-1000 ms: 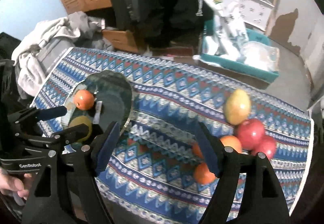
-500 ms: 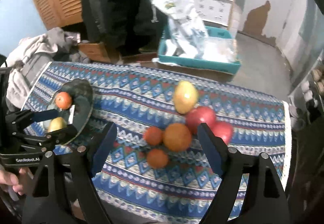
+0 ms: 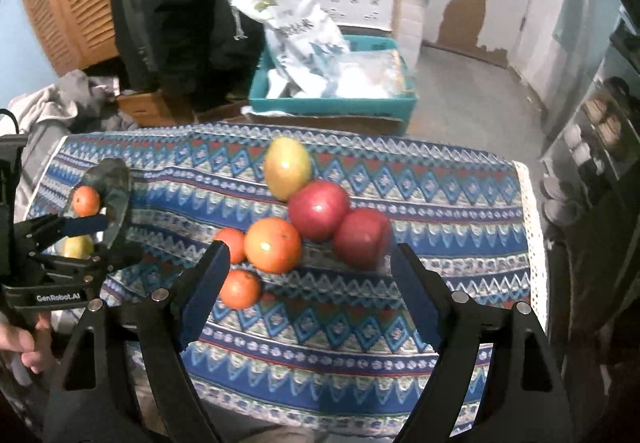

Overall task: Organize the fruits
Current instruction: 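Withdraw both grippers from the bowl and move back toward the fruit cluster, then grasp a small tangerine with left gripper while right gripper grasps a red apple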

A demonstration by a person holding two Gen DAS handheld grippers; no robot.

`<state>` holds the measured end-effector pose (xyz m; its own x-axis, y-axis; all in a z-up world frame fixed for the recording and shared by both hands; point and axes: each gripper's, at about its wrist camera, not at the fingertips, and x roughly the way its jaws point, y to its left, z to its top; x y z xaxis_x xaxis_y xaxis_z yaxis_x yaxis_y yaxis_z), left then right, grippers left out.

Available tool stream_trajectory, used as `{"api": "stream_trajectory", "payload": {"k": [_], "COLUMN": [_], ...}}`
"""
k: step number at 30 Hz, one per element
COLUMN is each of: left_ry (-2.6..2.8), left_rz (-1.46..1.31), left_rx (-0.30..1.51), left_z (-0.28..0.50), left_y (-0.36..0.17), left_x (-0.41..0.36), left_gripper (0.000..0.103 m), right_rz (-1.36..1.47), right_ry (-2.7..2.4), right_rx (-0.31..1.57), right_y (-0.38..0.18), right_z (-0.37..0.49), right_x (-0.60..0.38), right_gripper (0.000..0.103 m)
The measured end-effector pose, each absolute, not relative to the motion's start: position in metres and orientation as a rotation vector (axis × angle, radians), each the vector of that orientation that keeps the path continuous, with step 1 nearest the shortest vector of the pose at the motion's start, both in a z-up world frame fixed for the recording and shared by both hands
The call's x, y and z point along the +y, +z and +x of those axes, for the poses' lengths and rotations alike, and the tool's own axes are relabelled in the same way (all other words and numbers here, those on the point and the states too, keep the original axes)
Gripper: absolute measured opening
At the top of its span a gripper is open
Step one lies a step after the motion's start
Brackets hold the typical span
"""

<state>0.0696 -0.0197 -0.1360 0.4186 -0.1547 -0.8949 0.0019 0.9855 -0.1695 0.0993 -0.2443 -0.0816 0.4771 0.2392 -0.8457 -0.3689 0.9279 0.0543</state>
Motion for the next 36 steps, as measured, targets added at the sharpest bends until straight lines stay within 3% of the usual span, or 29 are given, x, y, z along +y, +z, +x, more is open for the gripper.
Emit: {"api": "stream_trajectory", "payload": {"k": [36], "left_ry": [-0.149], "left_rz": [-0.07], "left_rx": [1.323], "left_z": [0.141], "left_y": [-0.245], "left_x": [-0.065], "left_gripper": [0.08], "right_rz": [-0.121], "right_ry": [0.288], "right_rx": [1.22], "right_y": [-0.185], "right_z": [0.154], "right_x": [-0.286], "right_gripper": [0.083]}}
